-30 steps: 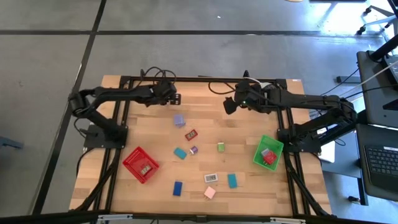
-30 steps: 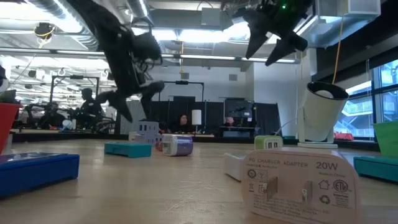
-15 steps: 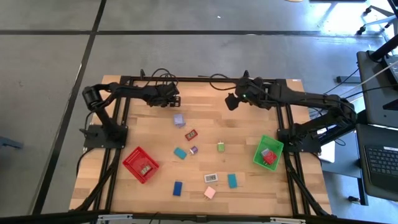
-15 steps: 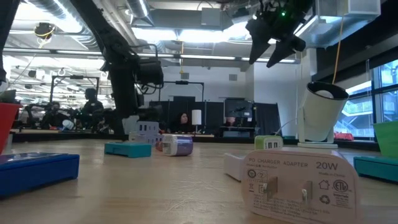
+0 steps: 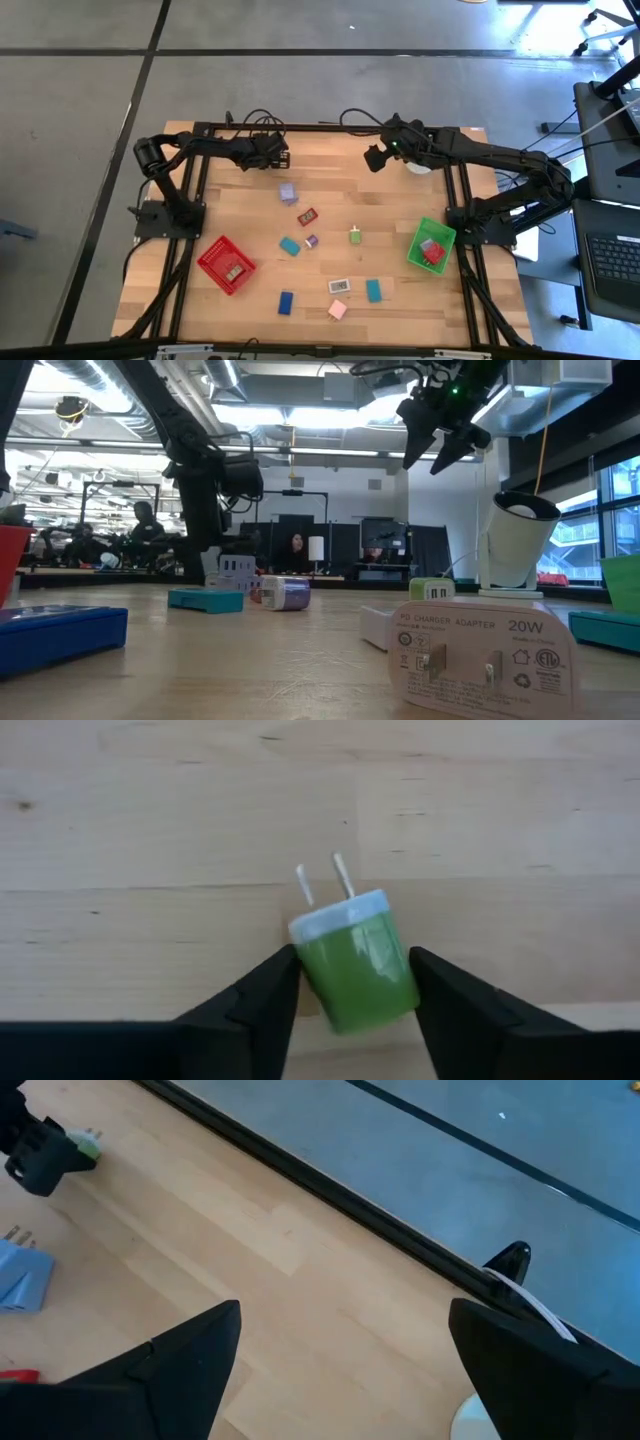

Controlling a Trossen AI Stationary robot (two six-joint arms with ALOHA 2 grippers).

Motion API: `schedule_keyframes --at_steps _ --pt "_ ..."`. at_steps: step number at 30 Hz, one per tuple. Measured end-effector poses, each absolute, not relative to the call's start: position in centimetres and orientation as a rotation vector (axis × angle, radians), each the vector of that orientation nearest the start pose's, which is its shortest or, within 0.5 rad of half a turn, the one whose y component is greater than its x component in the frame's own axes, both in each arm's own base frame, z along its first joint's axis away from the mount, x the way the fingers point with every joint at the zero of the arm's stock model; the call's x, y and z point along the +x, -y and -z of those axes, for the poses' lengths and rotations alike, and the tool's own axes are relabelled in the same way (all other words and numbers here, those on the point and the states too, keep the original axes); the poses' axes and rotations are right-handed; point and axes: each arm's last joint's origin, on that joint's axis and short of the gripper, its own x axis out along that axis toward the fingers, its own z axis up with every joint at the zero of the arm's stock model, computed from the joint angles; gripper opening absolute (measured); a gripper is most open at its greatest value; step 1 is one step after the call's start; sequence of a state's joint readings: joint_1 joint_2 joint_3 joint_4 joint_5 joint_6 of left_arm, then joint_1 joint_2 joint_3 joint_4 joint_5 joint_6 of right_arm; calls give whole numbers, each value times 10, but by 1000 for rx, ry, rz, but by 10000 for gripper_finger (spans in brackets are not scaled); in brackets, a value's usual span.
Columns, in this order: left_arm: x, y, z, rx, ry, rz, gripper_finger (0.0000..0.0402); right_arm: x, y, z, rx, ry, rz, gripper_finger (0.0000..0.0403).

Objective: Pick & Place Office items
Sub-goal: Put the top green power adapter into the green bin

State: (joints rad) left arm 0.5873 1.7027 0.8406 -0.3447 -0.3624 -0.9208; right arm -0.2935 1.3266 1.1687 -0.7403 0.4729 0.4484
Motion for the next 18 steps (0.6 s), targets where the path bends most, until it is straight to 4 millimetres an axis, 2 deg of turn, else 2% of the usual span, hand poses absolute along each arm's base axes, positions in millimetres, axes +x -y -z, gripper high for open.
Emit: schedule_keyframes --at_steps 4,11,18 --pt "239 -171 -130 -866 -795 -1311 128 251 90 -307 315 -736 905 362" --pt "245 -171 -136 -884 -795 -1186 127 251 90 -307 349 -718 924 362" --pt "258 -168 -175 -761 -684 -1065 130 251 89 -307 408 -701 923 362"
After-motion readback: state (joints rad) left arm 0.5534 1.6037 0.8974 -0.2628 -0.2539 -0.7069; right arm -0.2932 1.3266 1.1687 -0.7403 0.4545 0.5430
